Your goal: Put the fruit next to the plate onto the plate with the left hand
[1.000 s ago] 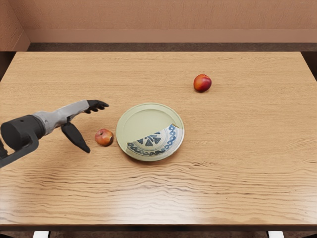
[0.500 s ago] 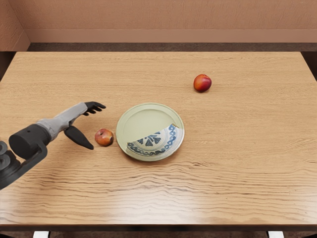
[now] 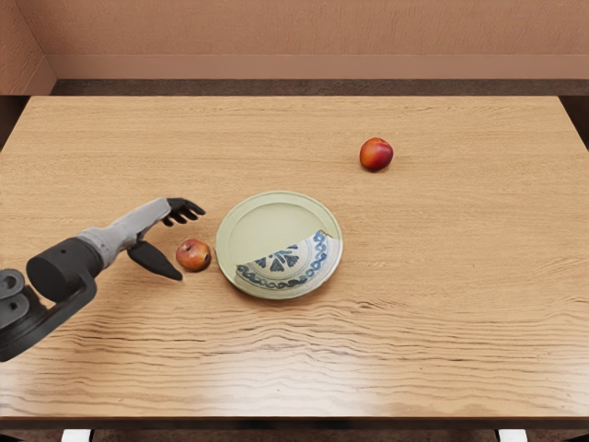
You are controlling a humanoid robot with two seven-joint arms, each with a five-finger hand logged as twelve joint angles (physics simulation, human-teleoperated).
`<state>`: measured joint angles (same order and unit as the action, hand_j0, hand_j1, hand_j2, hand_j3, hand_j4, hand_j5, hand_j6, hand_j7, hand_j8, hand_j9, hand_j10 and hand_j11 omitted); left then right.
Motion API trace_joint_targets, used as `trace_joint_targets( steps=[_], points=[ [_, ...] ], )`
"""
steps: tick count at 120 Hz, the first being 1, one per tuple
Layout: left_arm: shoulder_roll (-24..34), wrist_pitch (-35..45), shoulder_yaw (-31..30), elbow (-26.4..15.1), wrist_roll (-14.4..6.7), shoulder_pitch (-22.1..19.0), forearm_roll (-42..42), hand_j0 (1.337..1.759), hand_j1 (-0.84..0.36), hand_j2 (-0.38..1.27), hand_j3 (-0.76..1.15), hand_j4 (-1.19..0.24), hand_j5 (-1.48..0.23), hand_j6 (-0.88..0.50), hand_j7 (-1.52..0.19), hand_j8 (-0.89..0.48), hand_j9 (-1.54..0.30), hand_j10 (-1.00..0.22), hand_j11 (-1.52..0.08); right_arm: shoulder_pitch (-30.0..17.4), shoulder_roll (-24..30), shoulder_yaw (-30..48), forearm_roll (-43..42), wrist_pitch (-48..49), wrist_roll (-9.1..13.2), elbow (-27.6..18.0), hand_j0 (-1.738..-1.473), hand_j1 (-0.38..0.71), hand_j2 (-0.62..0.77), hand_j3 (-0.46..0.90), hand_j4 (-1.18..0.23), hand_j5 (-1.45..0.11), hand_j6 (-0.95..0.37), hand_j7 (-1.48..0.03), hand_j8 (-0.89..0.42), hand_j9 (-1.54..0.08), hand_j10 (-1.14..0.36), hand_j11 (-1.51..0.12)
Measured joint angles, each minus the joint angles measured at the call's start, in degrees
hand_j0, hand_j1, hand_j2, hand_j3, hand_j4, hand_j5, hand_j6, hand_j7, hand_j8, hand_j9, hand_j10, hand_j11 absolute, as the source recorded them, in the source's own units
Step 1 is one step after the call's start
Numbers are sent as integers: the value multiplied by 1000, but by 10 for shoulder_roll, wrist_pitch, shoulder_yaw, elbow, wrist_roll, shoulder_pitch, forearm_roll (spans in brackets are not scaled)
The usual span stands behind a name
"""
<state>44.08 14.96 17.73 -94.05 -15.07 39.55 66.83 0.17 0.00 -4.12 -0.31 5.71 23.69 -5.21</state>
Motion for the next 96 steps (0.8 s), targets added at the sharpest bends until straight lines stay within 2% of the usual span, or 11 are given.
trace_joint_targets(
  steps=[24,96],
  points=[
    [-5,0,-3,0,-2,0,0,1658,-112,81,0,-389,-503,-390,-503,-390,-502,-389,-502,0,0,0,0,0,0,0,-1658,-349,0,0,0,0,-1,0,0,0,0,0],
    [-9,0,-11,1,-6,1,0,1658,-214,99,0,-474,-614,-475,-614,-475,-614,-474,-614,2,0,-1,-2,0,0,0,-1658,-349,0,0,0,0,-1,0,0,0,0,0]
  ],
)
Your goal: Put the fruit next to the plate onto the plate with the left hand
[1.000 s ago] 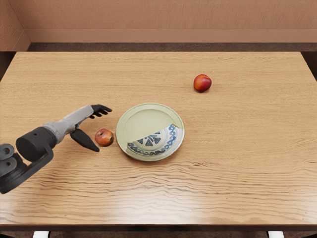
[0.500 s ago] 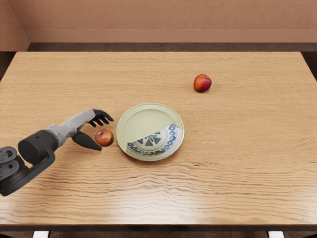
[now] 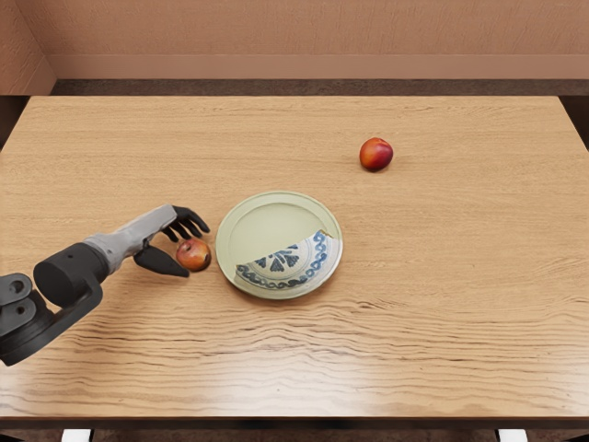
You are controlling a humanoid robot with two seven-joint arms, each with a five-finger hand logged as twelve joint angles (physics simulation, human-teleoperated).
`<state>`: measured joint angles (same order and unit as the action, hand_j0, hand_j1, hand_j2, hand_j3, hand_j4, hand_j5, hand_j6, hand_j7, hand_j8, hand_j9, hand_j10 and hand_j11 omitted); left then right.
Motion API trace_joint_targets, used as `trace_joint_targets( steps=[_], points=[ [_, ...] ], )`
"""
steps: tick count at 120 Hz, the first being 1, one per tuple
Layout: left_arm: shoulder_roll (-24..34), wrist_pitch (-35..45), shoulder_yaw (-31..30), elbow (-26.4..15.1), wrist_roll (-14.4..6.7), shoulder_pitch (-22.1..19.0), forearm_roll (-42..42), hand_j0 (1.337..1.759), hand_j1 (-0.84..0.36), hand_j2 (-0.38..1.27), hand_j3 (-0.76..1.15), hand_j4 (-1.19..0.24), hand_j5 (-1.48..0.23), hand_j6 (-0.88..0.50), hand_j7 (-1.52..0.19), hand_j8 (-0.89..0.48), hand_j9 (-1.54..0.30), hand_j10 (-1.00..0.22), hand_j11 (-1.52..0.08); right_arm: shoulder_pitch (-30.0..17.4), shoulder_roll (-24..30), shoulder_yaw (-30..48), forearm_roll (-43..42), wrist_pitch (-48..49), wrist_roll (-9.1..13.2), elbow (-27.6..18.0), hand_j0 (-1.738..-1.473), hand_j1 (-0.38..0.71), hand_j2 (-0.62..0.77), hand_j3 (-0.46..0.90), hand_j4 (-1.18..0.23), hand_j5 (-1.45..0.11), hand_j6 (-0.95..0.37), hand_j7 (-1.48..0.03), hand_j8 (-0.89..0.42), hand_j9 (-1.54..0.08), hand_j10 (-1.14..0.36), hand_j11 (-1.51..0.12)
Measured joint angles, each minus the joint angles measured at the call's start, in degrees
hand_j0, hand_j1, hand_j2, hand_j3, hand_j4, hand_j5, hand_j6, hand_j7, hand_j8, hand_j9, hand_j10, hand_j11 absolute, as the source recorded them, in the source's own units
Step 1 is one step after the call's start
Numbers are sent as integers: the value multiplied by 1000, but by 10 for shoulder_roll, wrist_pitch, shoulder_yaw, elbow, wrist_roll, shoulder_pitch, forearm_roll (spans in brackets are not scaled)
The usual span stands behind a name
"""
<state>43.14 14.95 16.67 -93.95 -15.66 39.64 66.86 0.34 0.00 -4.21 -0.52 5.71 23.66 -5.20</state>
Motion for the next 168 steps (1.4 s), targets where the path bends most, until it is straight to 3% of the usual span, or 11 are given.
trace_joint_targets(
  steps=[73,90,168],
  points=[
    [-20,-1,-2,21,-6,-1,7,1654,-268,136,0,-546,-719,-479,-738,-529,-739,-526,-726,3,0,0,0,0,0,0,-1658,-349,0,0,-1,0,-1,0,-1,0,-1,0],
    [-19,0,-3,22,-7,0,6,1655,-286,223,0,-587,-744,-489,-768,-540,-772,-566,-767,3,0,0,0,0,0,0,-1658,-349,0,0,-1,0,-1,0,-1,0,-1,0],
    [0,-5,-2,0,-23,12,2,1655,-291,315,0,-679,-918,-449,-901,-509,-909,-684,-909,4,0,-2,0,0,0,0,-1658,-349,0,0,0,0,-1,0,0,0,0,0]
  ],
)
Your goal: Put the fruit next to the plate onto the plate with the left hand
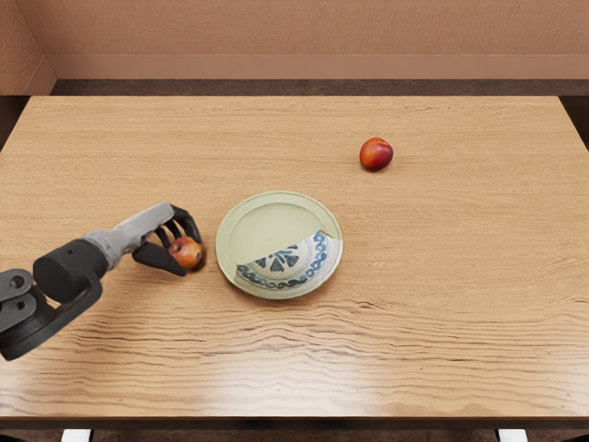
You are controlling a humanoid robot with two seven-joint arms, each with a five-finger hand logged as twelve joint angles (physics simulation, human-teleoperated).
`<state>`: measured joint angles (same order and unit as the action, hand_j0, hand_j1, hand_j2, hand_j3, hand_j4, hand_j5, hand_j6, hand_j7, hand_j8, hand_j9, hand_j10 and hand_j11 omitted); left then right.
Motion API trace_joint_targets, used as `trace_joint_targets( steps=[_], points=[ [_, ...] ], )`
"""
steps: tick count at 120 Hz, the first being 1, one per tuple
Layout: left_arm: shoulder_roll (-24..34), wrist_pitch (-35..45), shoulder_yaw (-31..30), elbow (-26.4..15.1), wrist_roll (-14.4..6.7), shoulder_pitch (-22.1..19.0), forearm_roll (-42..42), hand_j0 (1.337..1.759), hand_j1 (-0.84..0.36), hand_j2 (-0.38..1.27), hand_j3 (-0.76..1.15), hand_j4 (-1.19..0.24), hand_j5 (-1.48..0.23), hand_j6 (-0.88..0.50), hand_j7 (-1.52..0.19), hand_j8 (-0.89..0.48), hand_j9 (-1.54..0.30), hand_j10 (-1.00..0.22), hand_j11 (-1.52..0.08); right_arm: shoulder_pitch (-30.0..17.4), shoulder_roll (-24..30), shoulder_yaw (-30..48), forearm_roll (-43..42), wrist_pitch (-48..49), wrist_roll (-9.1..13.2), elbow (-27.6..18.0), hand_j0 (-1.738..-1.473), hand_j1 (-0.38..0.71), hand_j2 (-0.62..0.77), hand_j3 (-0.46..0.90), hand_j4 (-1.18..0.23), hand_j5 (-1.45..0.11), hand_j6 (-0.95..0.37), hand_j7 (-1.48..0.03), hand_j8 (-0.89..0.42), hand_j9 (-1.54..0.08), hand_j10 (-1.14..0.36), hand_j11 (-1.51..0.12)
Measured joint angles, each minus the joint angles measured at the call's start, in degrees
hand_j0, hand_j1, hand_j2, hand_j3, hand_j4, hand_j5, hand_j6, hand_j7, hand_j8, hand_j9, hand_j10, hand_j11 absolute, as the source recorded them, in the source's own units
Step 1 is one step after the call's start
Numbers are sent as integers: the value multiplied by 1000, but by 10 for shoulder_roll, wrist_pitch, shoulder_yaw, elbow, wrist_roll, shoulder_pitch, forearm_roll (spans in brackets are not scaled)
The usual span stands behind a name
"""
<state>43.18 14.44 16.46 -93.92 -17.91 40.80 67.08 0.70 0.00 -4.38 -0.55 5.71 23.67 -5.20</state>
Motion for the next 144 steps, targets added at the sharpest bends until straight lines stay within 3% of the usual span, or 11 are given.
trace_joint_targets(
  steps=[50,82,96,111,132,144],
  points=[
    [25,-14,5,-39,-41,60,-3,1655,-293,344,0,-705,-970,-434,-947,-499,-946,-720,-943,5,0,-1,-1,-1,0,0,-1658,-349,0,0,0,0,-1,0,0,0,0,0],
    [22,-37,9,-55,-75,116,-13,1655,-293,346,0,-697,-990,-426,-955,-492,-956,-727,-953,10,0,-2,-1,-2,1,0,-1658,-349,0,0,0,0,-1,0,0,0,0,0],
    [23,-57,10,-58,-82,160,-41,1655,-299,359,0,-696,-1001,-421,-957,-489,-958,-730,-954,10,0,-2,-1,-2,1,0,-1658,-349,0,0,0,0,-1,0,0,0,0,0],
    [10,-80,11,-60,-103,202,-72,1655,-306,356,0,-691,-1012,-426,-965,-485,-966,-738,-961,11,0,-2,-1,-2,1,0,-1658,-349,0,0,0,0,-1,0,0,0,0,0],
    [-47,-101,11,-59,-147,219,-97,1656,-345,463,0,-688,-1045,-386,-991,-452,-986,-754,-983,11,0,-2,-1,-2,0,0,-1658,-349,0,0,0,0,-1,0,0,0,0,0],
    [-73,-104,11,-49,-162,220,-102,1656,-365,509,0,-690,-1055,-384,-996,-449,-992,-758,-990,11,0,-3,-1,-2,0,0,-1658,-349,0,0,0,0,-1,0,0,0,0,0]
  ],
)
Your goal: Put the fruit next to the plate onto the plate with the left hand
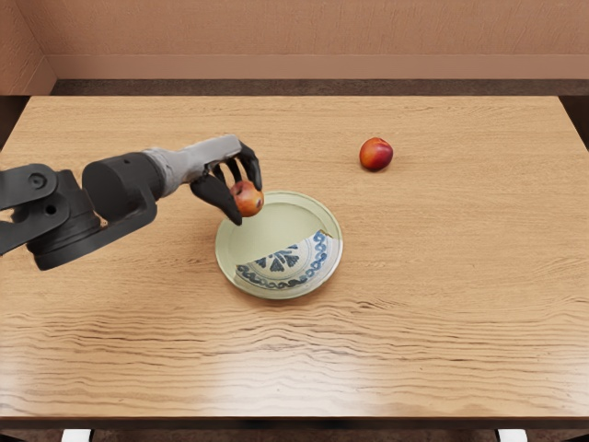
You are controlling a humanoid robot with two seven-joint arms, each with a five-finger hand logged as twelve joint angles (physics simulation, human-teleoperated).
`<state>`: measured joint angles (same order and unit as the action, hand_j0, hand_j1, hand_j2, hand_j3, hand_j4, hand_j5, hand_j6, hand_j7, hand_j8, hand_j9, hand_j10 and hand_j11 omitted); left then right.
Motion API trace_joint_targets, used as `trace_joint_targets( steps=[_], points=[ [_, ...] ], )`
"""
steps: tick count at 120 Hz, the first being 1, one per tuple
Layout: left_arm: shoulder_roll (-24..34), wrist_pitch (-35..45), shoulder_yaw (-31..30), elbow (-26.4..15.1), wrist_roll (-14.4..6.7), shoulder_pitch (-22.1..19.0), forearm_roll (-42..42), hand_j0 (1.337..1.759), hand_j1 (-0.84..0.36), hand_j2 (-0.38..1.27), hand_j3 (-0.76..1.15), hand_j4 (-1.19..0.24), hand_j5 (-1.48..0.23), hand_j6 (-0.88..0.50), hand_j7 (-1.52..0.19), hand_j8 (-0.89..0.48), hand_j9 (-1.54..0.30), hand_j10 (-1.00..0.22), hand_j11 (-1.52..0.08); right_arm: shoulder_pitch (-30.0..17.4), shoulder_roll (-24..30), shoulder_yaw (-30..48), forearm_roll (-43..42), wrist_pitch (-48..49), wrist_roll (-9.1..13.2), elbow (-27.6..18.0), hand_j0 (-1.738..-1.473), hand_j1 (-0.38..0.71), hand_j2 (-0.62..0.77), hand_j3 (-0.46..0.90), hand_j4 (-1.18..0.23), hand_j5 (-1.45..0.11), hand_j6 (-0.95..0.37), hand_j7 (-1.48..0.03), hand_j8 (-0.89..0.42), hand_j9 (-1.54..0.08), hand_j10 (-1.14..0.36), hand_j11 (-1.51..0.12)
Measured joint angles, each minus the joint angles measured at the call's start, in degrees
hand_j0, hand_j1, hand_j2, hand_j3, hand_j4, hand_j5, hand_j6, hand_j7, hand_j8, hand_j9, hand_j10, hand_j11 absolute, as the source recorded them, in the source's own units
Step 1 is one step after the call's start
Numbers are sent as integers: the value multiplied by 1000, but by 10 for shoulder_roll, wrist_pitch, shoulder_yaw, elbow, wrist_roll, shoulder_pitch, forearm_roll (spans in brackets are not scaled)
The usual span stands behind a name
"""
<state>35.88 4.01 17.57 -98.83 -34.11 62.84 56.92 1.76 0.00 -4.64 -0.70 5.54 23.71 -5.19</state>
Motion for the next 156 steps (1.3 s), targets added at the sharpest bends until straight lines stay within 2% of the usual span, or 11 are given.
trace_joint_targets(
  steps=[16,35,42,46,52,76,85,98,114,137,156],
  points=[
    [-25,-1,-1,19,-7,-1,-1,1656,-361,484,0,-701,-1053,-402,-999,-456,-999,-761,-997,0,0,0,0,0,0,0,-1658,-349,0,0,0,0,-1,0,0,0,0,0],
    [-71,-3,-6,55,-9,-7,-1,1656,-384,559,0,-700,-1052,-395,-1005,-447,-1000,-763,-998,0,0,0,0,0,0,0,-1658,-349,0,0,0,0,-1,0,0,0,0,0],
    [-76,-2,-8,66,-9,-9,0,1656,-377,505,0,-707,-1033,-402,-997,-452,-990,-757,-987,0,0,0,0,0,0,0,-1658,-349,0,0,0,0,-1,0,0,0,0,0],
    [-78,1,-6,70,-9,-21,1,1656,-342,430,0,-715,-960,-399,-929,-465,-926,-708,-924,0,0,0,0,0,0,0,-1658,-349,0,0,0,0,-1,0,-1,0,0,0],
    [-95,8,0,75,-9,-35,-4,1657,-230,344,0,-592,-791,-344,-767,-396,-765,-609,-764,0,0,0,0,0,0,0,-1658,-349,0,0,0,0,-1,0,0,0,0,0],
    [-74,19,24,74,-9,-38,-34,1658,72,141,0,-274,-363,-181,-354,-201,-354,-280,-353,0,0,0,0,0,0,0,-1658,-349,0,0,-1,0,-1,0,-1,0,0,0],
    [-2,-10,61,51,-9,-48,-124,1658,147,99,0,-199,-263,-135,-257,-148,-256,-203,-256,0,0,0,0,0,0,-1,-1658,-349,0,0,-1,0,-1,0,-1,0,-1,0],
    [83,-172,134,35,-9,-106,-319,1658,217,61,0,-129,-170,-91,-166,-99,-166,-131,-165,0,0,-1,-1,1,0,-2,-1658,-349,0,0,0,0,-1,0,0,0,0,0],
    [226,-329,163,32,-9,-145,-554,1658,267,35,0,-79,-103,-60,-101,-64,-101,-80,-101,0,0,-1,-1,2,0,-3,-1658,-349,0,0,0,0,-1,0,0,0,0,0],
    [301,-381,172,57,-9,-175,-739,1658,303,16,0,-42,-55,-34,-54,-36,-54,-43,-54,0,0,-1,-1,4,0,-7,-1658,-349,0,0,0,0,-1,0,-1,0,0,0],
    [327,-389,172,79,-9,-187,-799,1658,315,9,0,-28,-38,-24,-38,-25,-38,-29,-38,0,0,-1,-1,4,0,-9,-1658,-349,0,0,0,0,-1,0,-1,0,0,0]
  ],
)
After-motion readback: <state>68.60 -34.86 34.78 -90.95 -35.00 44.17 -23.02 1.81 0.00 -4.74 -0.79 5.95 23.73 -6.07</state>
